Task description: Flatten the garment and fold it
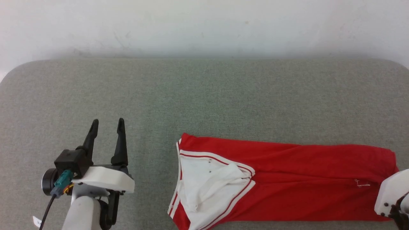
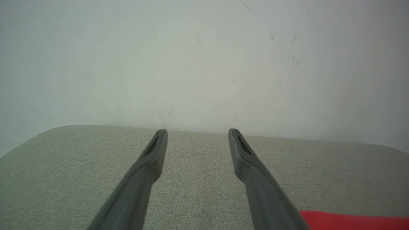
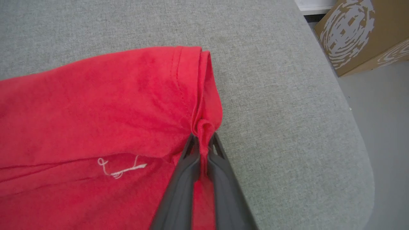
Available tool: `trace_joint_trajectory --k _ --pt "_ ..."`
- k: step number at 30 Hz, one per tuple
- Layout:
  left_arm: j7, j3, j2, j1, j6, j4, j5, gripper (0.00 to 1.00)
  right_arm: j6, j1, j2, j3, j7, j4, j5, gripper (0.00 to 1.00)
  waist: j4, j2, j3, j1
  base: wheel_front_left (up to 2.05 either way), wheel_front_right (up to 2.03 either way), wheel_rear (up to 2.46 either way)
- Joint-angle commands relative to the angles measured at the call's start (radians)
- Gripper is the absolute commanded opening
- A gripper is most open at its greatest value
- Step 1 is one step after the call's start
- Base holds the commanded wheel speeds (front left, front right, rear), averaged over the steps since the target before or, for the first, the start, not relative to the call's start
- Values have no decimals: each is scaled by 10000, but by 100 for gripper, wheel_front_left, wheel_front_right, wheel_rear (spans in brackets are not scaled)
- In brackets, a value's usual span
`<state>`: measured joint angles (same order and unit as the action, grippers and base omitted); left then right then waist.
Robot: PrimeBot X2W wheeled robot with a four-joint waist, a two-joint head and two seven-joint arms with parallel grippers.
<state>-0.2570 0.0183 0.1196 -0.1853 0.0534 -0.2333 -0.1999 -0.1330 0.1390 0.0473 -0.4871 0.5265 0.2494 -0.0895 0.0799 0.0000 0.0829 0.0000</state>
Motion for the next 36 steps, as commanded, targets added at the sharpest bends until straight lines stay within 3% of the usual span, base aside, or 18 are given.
trace_joint_trajectory --k 1,6,10,17,21,27,36 --pt "-47 81 -44 115 101 -13 90 100 23 -110 30 -56 -14 -166 -53 0 -31 0 -23 0 0 0 0" --pt "-47 206 -79 178 184 -12 165 100 23 -523 30 542 409 -932 238 0 -66 0 -87 0 0 0 0" --pt "-47 294 -83 235 254 -46 229 100 23 -1101 30 1610 1348 -2599 1198 0 -90 0 -154 0 0 0 0" --pt "-47 283 -182 290 317 -71 327 100 23 -1811 30 4137 2941 -6117 2146 0 -9 0 -195 0 0 0 0" --pt "-47 267 -216 146 387 -145 329 100 23 -1562 30 5992 3402 -6993 2027 0 77 0 -112 0 0 0 0" --pt "-47 264 -268 -108 470 -171 343 100 23 -393 71 8432 3074 -5989 2125 0 222 0 184 0 0 0 0" --pt "-47 239 -428 -437 534 -170 372 100 23 1403 34 10452 1411 -2834 3094 0 596 0 672 0 0 0 0"
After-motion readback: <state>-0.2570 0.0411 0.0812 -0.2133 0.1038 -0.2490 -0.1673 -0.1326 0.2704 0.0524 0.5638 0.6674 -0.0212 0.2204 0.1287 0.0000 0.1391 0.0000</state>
